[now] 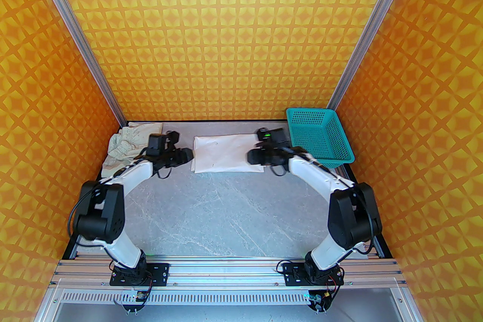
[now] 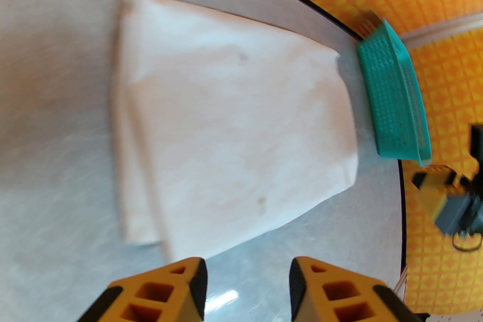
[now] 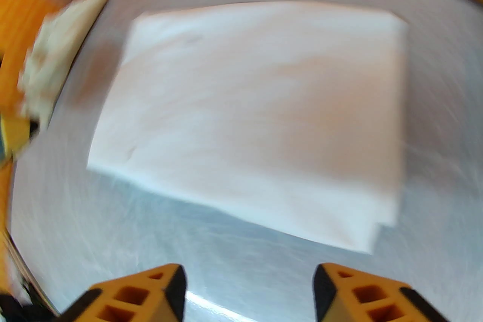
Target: Fold and stack the mixed laundry pile
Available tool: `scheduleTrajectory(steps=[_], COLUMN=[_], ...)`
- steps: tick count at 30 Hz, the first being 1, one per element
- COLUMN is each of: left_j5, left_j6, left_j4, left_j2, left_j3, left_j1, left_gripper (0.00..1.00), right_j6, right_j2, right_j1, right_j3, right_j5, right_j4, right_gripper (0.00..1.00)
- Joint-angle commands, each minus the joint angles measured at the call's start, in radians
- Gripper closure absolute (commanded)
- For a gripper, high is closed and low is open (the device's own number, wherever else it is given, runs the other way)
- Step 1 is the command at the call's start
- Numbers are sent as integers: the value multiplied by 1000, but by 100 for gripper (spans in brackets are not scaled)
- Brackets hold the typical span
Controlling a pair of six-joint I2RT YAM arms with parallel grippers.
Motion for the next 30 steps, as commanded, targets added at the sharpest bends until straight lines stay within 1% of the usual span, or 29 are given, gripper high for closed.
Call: scheduleTrajectory(steps=[1, 4, 6, 8, 10, 14, 19, 24, 27, 30], left_j5=[-25, -14, 4, 14, 17, 29, 44, 49, 57, 58], left_j6=[19, 20, 15, 6, -2, -12, -15, -16, -29, -32], left_j4=[-63, -66, -58, -50, -38, -21, -18, -27, -17, -22], left_j2=[-21, -23, -8, 1, 6, 22, 46, 57, 60, 66], left_j3=[-51, -72, -78, -82, -88, -87, -68, -49, -45, -40], left_j1=[57, 93, 107, 115, 122, 136, 138, 138, 139, 138], left_gripper=[57, 56, 56, 56, 56, 56, 55, 54, 53, 52], right_j6=[-212, -402, -566, -669, -726, -756, -759, -788, -805, -827], right_j2=[53, 135, 203, 273, 353, 474, 601, 702, 755, 817], right_j1=[112, 198, 244, 279, 306, 343, 349, 350, 350, 349], right_j3=[36, 78, 106, 166, 243, 359, 478, 620, 694, 804], right_j5=[81, 30, -35, -68, -74, -28, 38, 90, 127, 122], right_j4=[87, 159, 186, 170, 146, 145, 116, -11, -48, -158], right_gripper=[35, 36, 36, 36, 36, 36, 36, 38, 39, 44])
